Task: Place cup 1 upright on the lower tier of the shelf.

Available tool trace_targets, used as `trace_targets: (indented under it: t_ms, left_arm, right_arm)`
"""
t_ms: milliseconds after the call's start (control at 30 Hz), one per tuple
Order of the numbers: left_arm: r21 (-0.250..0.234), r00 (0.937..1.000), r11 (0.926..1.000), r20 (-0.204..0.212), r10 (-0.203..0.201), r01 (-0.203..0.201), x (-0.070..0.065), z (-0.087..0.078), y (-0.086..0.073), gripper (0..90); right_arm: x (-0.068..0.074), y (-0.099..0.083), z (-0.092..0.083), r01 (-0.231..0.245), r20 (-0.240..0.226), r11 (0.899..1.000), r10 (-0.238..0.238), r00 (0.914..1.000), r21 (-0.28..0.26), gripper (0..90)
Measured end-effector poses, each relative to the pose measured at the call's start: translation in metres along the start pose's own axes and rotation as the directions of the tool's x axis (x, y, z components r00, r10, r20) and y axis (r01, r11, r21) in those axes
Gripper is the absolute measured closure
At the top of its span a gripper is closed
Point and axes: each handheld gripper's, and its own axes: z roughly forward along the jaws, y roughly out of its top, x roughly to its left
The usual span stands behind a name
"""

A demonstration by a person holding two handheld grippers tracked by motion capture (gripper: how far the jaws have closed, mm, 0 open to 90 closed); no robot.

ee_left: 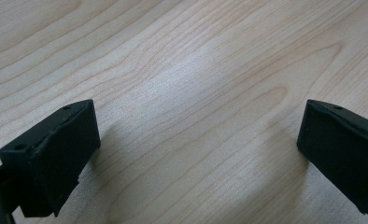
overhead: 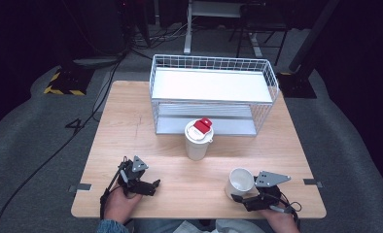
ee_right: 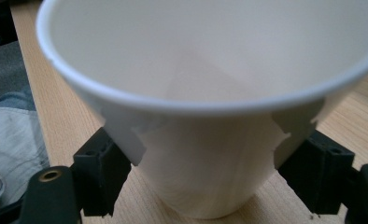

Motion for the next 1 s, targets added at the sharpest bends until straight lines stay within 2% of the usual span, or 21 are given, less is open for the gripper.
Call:
trace_targets:
  t_ms: [367, 500, 733, 1000]
  left_arm:
    - [0.000, 1.0000, 1.0000, 0.000, 0.000, 0.000, 0.000, 0.000, 0.000, 0.0]
    - [0.000, 1.0000, 1.0000, -0.001, 0.000, 0.000, 0.000, 0.000, 0.000, 0.0]
    - [0.001, 1.0000, 1.0000, 0.000, -0.001, 0.001, 0.000, 0.000, 0.000, 0.0]
    - [0.001, 1.0000, 1.0000, -0.001, -0.001, 0.001, 0.000, 0.000, 0.000, 0.0]
  right_arm:
    - [0.000, 0.003, -0.001, 0.007, 0.003, 1.000, -0.007, 1.0000, 0.019, 23.4]
    - [0.002, 0.006, -0.001, 0.004, -0.014, 0.999, -0.004, 0.9999, 0.035, 23.5]
    - [0.003, 0.015, -0.004, 0.017, -0.013, 0.999, -0.017, 0.9998, 0.048, 23.5]
    - [-0.002, 0.031, -0.011, 0.021, 0.003, 0.999, -0.021, 0.9998, 0.048, 23.6]
